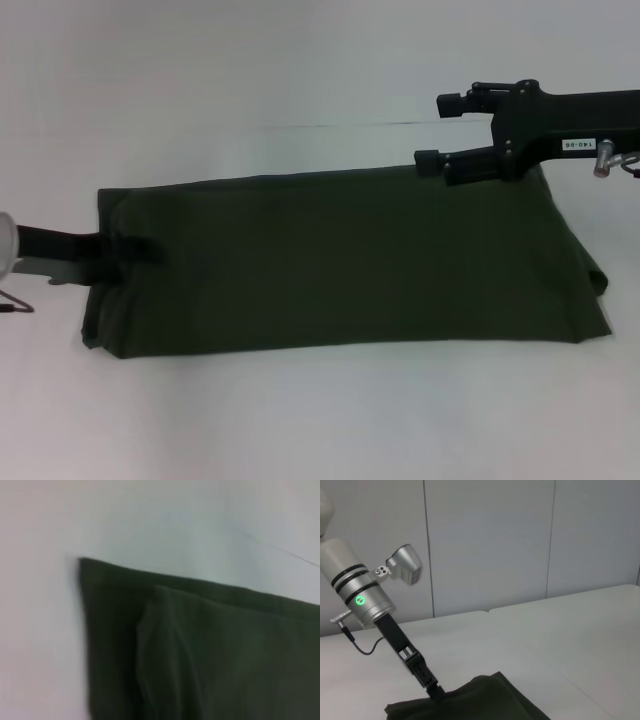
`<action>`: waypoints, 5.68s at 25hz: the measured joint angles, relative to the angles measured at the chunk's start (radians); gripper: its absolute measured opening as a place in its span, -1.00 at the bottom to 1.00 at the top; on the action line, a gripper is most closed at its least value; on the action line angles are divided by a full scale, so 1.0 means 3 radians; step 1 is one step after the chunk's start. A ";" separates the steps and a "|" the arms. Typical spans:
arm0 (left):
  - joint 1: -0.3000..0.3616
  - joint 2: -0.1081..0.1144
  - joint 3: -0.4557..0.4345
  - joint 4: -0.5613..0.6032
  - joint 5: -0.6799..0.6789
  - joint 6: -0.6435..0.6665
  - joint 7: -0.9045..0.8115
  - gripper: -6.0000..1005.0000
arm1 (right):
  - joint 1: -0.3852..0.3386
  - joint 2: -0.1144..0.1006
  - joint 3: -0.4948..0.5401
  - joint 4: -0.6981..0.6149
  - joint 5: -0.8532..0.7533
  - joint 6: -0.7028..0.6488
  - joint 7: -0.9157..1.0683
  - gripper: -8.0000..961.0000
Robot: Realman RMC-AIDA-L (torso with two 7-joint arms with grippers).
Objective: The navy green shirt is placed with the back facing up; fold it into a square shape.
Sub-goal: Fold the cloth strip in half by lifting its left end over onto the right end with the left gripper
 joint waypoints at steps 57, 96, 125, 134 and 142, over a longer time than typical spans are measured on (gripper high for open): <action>0.0023 0.0069 -0.0146 -0.0442 -0.0067 -0.0731 -0.0036 0.71 | 0.0119 0.0000 -0.0076 -0.0046 -0.0076 0.0065 0.0018 0.91; -0.0091 0.0101 -0.0134 -0.0546 -0.0050 -0.0579 -0.0014 0.71 | 0.0162 0.0005 -0.0082 -0.0046 -0.0082 0.0119 0.0002 0.91; -0.0302 0.0205 -0.0040 -0.0671 0.0133 -0.0313 -0.0098 0.71 | 0.0137 0.0011 -0.0113 -0.0077 -0.0087 0.0139 -0.0006 0.91; -0.0319 0.0209 -0.0040 -0.0673 0.0137 -0.0302 -0.0099 0.71 | 0.0132 0.0015 -0.0123 -0.0077 -0.0087 0.0139 -0.0006 0.91; -0.0323 0.0208 -0.0038 -0.0675 0.0143 -0.0311 -0.0099 0.71 | 0.0125 0.0023 -0.0123 -0.0076 -0.0089 0.0153 -0.0006 0.91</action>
